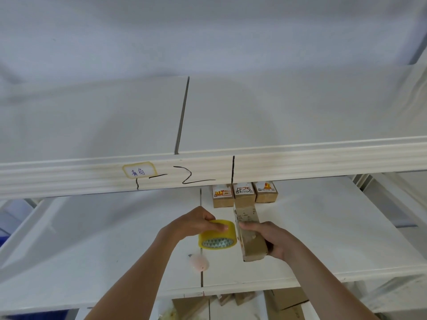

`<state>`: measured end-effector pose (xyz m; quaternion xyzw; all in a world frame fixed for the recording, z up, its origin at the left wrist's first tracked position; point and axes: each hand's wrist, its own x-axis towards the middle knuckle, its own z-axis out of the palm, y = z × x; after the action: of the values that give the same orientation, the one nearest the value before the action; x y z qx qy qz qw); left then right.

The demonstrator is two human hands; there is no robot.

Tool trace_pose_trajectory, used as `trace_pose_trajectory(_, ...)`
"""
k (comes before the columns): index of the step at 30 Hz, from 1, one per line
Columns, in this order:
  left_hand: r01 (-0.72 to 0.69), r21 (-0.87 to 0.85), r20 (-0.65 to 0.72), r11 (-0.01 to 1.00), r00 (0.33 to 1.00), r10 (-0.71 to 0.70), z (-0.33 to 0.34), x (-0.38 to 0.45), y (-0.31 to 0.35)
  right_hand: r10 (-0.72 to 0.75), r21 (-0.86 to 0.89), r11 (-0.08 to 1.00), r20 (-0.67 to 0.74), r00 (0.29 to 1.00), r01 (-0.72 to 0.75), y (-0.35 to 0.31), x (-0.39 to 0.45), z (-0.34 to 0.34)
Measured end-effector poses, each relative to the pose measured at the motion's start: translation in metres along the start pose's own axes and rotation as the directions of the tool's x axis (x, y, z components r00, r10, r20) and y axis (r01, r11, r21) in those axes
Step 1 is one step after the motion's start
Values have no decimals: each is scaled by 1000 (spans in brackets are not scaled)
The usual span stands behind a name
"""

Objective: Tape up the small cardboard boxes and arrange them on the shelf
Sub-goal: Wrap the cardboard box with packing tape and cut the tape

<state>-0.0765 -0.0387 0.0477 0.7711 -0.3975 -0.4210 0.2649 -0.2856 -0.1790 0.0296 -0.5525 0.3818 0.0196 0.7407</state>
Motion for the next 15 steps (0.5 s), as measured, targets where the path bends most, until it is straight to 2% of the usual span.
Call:
trace_pose_trajectory(4, 5, 126, -47, 992, 999, 1, -1, 3, -12, 0, 6, 1000, 20, 1000, -1, -3, 0, 0)
trace_pose_trajectory(8, 21, 139, -45, 990, 999, -15, -2, 1, -14, -3, 9, 1000, 36, 999, 3, -6, 0, 1)
trace_pose_trajectory(15, -11, 28, 20, 1000, 1000, 11, -7, -6, -11, -17, 78, 997, 51, 999, 13, -3, -7, -16)
